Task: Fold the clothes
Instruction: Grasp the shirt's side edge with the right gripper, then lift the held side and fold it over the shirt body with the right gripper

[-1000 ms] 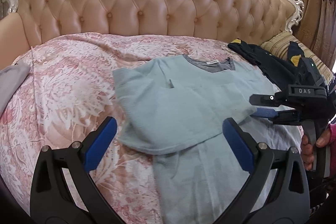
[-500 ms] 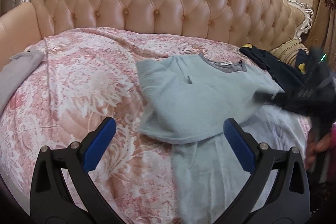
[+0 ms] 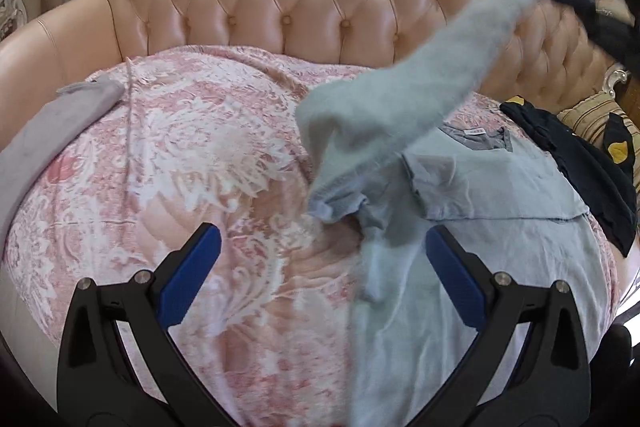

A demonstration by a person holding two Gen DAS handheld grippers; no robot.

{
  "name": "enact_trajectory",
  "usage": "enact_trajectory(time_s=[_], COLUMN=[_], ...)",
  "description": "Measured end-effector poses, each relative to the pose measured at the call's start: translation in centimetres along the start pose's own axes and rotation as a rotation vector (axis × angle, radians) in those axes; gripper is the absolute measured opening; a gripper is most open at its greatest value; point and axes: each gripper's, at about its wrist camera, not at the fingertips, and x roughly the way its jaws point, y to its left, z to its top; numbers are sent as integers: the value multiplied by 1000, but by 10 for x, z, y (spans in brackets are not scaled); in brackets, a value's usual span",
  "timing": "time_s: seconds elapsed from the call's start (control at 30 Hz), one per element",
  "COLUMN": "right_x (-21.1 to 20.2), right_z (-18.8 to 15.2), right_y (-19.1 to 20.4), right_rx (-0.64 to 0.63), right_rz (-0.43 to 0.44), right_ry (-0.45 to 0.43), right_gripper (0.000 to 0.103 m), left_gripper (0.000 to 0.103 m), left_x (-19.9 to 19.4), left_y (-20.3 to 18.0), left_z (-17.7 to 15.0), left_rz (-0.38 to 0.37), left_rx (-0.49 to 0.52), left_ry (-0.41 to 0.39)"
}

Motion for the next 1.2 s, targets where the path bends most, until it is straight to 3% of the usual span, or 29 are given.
enact_trajectory(time_s=[0.17,0.33,0.47,0.7,0.97,1.1,1.2], right_x=[-6,-24,-33,-52,-63,-69,-76], right_z=[9,20,29,36,38,46,25], right_y=[26,31,27,11,-51,-60,-79], right_rx=[-54,-59,-43,-40,19,-3,-22], right_rz=[27,43,50,40,-38,-19,-65], right_ry=[-22,-70,-99,-140,-165,-182,-179], right_gripper=[6,6,6,5,6,6,6], left_gripper=[102,102,102,102,103,103,103], left_x=[18,31,48,54,56,55,56], left_y=[4,9,2,11,16,12,11], left_z=[13,19,21,21,14,19,20], left_rz=[82,147,157,257,230,215,213], left_rx=[-156,-242,-244,-242,-252,-239,-233], left_ry=[-21,-42,-15,-17,6,-7,-1])
